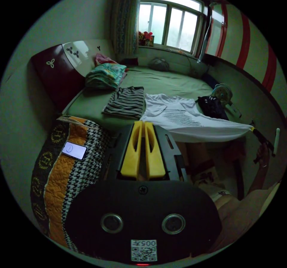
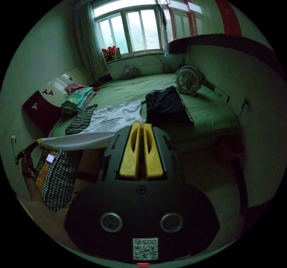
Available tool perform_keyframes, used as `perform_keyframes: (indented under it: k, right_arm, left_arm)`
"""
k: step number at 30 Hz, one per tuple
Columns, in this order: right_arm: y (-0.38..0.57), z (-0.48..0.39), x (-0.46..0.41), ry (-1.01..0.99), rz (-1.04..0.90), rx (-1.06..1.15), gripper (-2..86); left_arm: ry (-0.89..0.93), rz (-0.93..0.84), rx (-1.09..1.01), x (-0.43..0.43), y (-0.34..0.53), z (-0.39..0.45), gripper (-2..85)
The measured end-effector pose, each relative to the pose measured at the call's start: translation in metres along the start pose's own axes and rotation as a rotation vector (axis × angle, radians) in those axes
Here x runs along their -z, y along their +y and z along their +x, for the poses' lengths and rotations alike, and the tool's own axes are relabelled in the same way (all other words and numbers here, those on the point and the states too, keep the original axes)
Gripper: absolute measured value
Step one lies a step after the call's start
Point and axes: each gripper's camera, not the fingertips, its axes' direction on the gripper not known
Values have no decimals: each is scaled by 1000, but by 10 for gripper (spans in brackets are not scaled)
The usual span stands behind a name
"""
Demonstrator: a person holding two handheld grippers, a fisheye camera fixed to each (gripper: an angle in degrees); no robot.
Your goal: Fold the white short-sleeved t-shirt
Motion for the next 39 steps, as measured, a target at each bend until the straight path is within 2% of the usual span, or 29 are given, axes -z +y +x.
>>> perform_keyframes:
  k: [14, 24, 28, 33, 39]
  right_arm:
    - [-56, -9, -75, 26, -84, -48, -16]
    - [-158, -48, -180, 136, -107, 76, -16]
    - [-220, -66, -254, 167, -122, 124, -16]
    - [-295, -86, -379, 228, -237, 196, -16]
    - [-349, -91, -547, 179, -459, 90, -12]
  left_arm:
    - [31, -49, 47, -84, -69, -11, 0]
    - [-27, -90, -22, -213, -195, -10, -2]
    - [-36, -129, -16, -299, -264, -16, -3]
    - [-42, -228, -2, -423, -341, -24, -1]
    - [-27, -379, 62, -584, -401, -31, 28]
